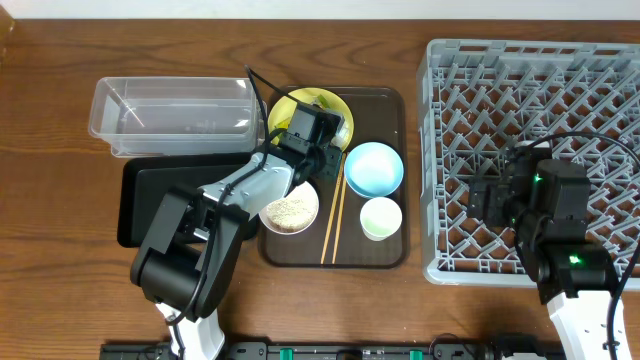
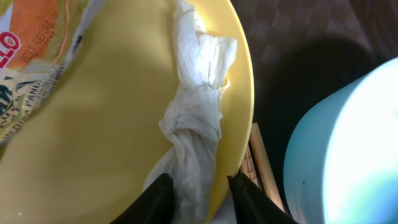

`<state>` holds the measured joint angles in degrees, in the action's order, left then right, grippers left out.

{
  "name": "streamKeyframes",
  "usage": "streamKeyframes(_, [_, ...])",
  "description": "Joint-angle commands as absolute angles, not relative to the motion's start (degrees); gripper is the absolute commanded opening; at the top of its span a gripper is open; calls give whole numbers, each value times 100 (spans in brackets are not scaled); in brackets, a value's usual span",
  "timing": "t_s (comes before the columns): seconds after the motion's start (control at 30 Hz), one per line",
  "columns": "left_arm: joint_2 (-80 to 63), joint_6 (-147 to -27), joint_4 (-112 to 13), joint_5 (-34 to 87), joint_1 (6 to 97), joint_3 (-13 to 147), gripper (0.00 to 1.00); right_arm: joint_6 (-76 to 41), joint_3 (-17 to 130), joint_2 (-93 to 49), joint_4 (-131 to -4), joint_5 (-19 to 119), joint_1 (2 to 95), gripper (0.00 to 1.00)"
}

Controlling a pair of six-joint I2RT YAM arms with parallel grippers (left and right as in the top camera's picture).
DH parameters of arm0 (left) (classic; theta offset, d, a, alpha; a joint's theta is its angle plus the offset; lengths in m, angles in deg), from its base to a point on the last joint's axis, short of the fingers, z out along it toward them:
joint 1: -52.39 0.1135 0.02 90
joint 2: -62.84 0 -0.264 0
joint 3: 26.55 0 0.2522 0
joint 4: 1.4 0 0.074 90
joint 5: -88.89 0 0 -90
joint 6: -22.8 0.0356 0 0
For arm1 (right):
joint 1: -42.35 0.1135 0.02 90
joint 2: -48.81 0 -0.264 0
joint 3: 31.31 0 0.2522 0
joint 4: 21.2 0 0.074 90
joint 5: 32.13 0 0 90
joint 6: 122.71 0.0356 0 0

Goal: Sort waste into correct bins and load items into the dishwasher rack
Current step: 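Grasp the white tissue on the yellow plate with left gripper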

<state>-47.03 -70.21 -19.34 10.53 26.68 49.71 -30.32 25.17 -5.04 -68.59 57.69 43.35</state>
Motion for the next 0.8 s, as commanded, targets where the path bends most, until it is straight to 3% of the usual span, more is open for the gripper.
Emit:
streamKeyframes(0.0, [-4786,-6988,-1930,981,2670,4955,30,-3017,2637,-478,-6885,5760,4416,99])
streamKeyframes(0.13, [-4729,-6995,-1937,1047,2670,4960,14,-3017,2637,-478,-6885,5760,4416,99])
streamKeyframes(0.2, [-4668,-7010,-1937,1045,2670,4960,12,-3017,2637,-478,-6889,5760,4416,99])
streamKeyframes(0.77, [-4526,-7226,-1915,1504,2670,4960,9,-3017,2637,-478,-6905,5760,4416,99])
